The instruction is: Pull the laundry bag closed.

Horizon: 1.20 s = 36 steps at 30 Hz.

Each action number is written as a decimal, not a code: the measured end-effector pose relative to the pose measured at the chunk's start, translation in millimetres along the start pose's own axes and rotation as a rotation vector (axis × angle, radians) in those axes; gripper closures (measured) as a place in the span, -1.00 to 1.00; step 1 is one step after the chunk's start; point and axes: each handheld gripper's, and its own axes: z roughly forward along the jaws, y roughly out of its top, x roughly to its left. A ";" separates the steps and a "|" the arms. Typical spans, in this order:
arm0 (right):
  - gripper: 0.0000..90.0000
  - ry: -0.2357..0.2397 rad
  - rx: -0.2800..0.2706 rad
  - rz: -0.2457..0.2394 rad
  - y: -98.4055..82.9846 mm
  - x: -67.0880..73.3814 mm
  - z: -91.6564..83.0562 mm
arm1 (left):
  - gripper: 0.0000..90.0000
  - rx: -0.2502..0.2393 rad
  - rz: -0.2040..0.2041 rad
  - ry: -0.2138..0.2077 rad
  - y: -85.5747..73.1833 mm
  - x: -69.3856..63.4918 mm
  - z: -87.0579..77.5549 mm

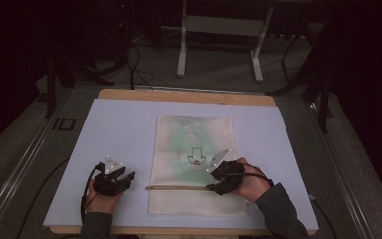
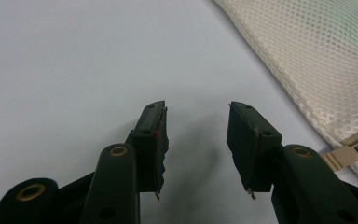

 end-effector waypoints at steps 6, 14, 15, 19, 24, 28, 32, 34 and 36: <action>0.17 0.012 -0.003 -0.019 7.8 3.1 4.3 | 0.26 -0.006 0.006 -0.006 0.1 -0.5 -0.7; 0.19 0.022 -0.011 -0.042 17.6 6.7 9.1 | 0.26 -0.006 0.008 -0.006 0.2 -0.7 -0.7; 0.19 0.025 -0.014 -0.047 18.7 6.8 9.8 | 0.26 -0.007 0.008 -0.006 0.2 -0.7 -0.6; 0.18 0.029 -0.018 -0.050 22.5 8.3 12.0 | 0.26 -0.008 0.007 -0.007 0.2 -0.7 -0.6; 0.18 0.036 -0.020 -0.061 27.9 10.9 14.6 | 0.26 -0.005 0.012 -0.008 0.3 -0.6 -0.3; 0.18 0.043 -0.019 -0.069 32.0 12.5 16.9 | 0.26 -0.004 0.012 -0.009 0.3 -0.8 -0.2; 0.18 0.049 -0.019 -0.074 35.8 14.5 20.1 | 0.26 -0.005 0.013 -0.008 0.4 -0.7 -0.2; 0.18 0.053 -0.018 -0.076 37.8 15.5 21.6 | 0.26 -0.005 0.014 -0.008 0.4 -0.7 -0.3; 0.18 0.057 -0.022 -0.081 39.7 16.3 23.5 | 0.26 -0.005 0.013 -0.008 0.4 -0.8 -0.2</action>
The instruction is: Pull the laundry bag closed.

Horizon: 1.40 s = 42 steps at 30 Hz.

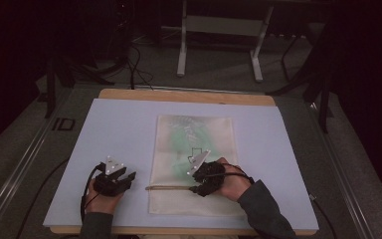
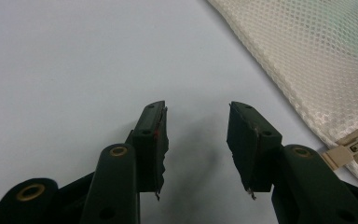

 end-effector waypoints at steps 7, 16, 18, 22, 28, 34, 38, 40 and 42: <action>0.16 0.012 -0.005 -0.014 7.7 2.1 6.1 | 0.26 0.000 0.002 0.000 0.1 -0.1 0.0; 0.16 0.028 -0.005 -0.028 17.9 5.9 12.8 | 0.26 -0.003 0.000 0.002 0.3 -0.1 -0.3; 0.15 0.031 -0.005 -0.032 20.4 6.8 14.5 | 0.26 -0.003 0.000 0.002 0.3 -0.1 -0.3; 0.16 0.036 -0.009 -0.041 24.5 7.4 17.2 | 0.26 -0.003 0.001 0.002 0.3 -0.6 -0.1; 0.16 0.047 -0.013 -0.045 30.3 8.8 20.6 | 0.26 -0.005 0.001 0.003 0.4 -0.4 -0.3; 0.16 0.058 -0.010 -0.056 36.4 10.6 25.4 | 0.26 -0.005 0.001 0.003 0.4 -0.1 -0.4; 0.16 0.063 -0.008 -0.058 39.0 11.4 28.6 | 0.26 -0.006 0.002 0.003 0.4 -0.1 -0.5; 0.17 0.066 -0.009 -0.058 40.0 11.7 30.4 | 0.26 -0.006 0.003 0.003 0.5 -0.1 -0.5; 0.17 0.070 -0.008 -0.058 40.5 11.9 31.8 | 0.26 -0.006 0.003 0.003 0.5 -0.1 -0.4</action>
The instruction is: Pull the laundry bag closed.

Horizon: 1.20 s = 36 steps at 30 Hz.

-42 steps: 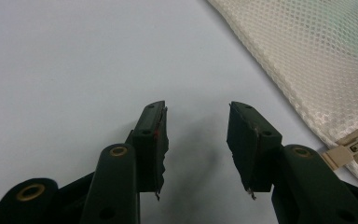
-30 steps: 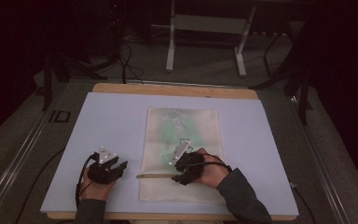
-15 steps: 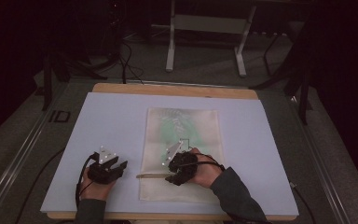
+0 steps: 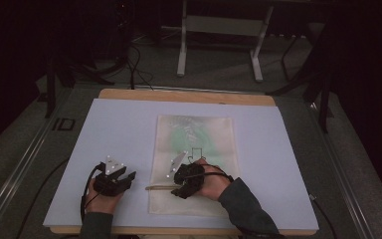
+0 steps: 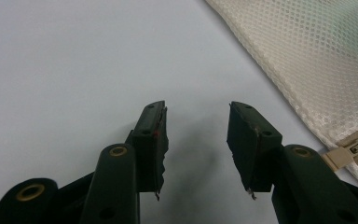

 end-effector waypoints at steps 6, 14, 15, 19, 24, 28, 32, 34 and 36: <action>0.20 0.005 0.000 -0.008 3.5 0.4 3.7 | 0.26 0.001 0.002 0.001 0.1 0.0 0.2; 0.28 0.021 0.000 -0.019 11.3 2.2 9.0 | 0.26 0.001 0.003 0.001 0.1 0.1 0.2; 0.29 0.023 -0.001 -0.023 12.2 2.3 9.6 | 0.26 0.001 0.002 0.001 0.1 0.2 0.1; 0.30 0.026 -0.002 -0.025 14.7 3.1 11.7 | 0.26 0.001 0.004 0.001 0.2 0.4 0.1; 0.40 0.021 -0.017 -0.032 19.4 3.5 14.2 | 0.26 0.001 0.004 0.001 0.2 0.4 0.1; 0.45 0.014 -0.024 -0.041 22.6 3.3 16.6 | 0.26 0.001 0.004 0.002 0.3 0.3 0.2; 0.56 0.019 -0.030 -0.044 26.6 3.5 18.3 | 0.26 0.000 0.005 0.003 0.3 0.2 0.3; 0.61 0.024 -0.026 -0.047 29.7 4.3 20.3 | 0.26 0.001 0.004 0.003 0.4 0.2 0.4; 0.64 0.024 -0.030 -0.054 31.5 4.7 21.6 | 0.26 0.000 0.004 0.003 0.4 0.1 0.4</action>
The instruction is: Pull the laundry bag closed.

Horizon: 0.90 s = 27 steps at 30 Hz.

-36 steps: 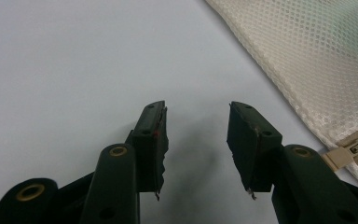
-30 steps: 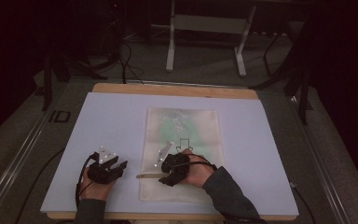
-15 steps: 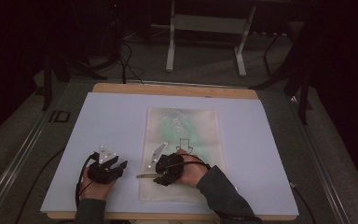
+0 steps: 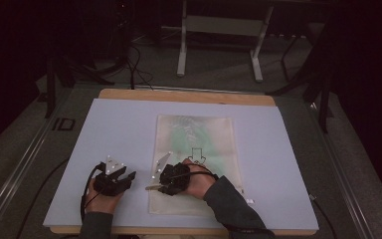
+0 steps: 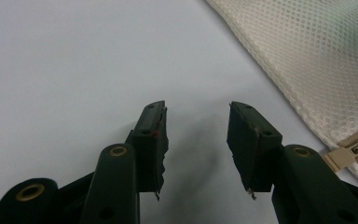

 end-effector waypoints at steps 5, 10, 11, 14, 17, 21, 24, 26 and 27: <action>0.69 0.008 -0.004 -0.013 8.2 2.3 4.8 | 0.26 0.000 0.002 -0.001 0.0 0.3 -0.2; 0.70 0.009 -0.009 -0.018 15.1 2.7 10.0 | 0.26 0.000 0.001 0.000 0.1 0.1 0.0; 0.70 0.009 -0.009 -0.017 16.5 2.8 10.7 | 0.26 -0.001 0.000 0.000 0.1 0.1 0.0; 0.70 0.008 -0.006 -0.014 20.6 2.6 13.8 | 0.26 0.001 0.000 0.000 0.2 0.4 0.1; 0.69 0.006 -0.003 -0.005 24.4 1.9 17.4 | 0.26 0.000 0.000 0.000 0.2 0.4 0.2; 0.68 0.009 0.005 -0.010 29.3 2.0 23.4 | 0.26 -0.001 0.000 0.001 0.3 0.7 0.2; 0.67 -0.003 0.015 -0.009 32.6 2.6 28.9 | 0.26 -0.002 -0.001 0.001 0.3 1.0 0.0; 0.67 -0.002 0.016 -0.010 33.3 1.9 30.8 | 0.26 -0.002 -0.001 0.002 0.3 1.3 0.0; 0.68 -0.002 0.016 -0.005 35.2 0.7 34.1 | 0.26 -0.002 -0.001 0.001 0.3 1.3 0.0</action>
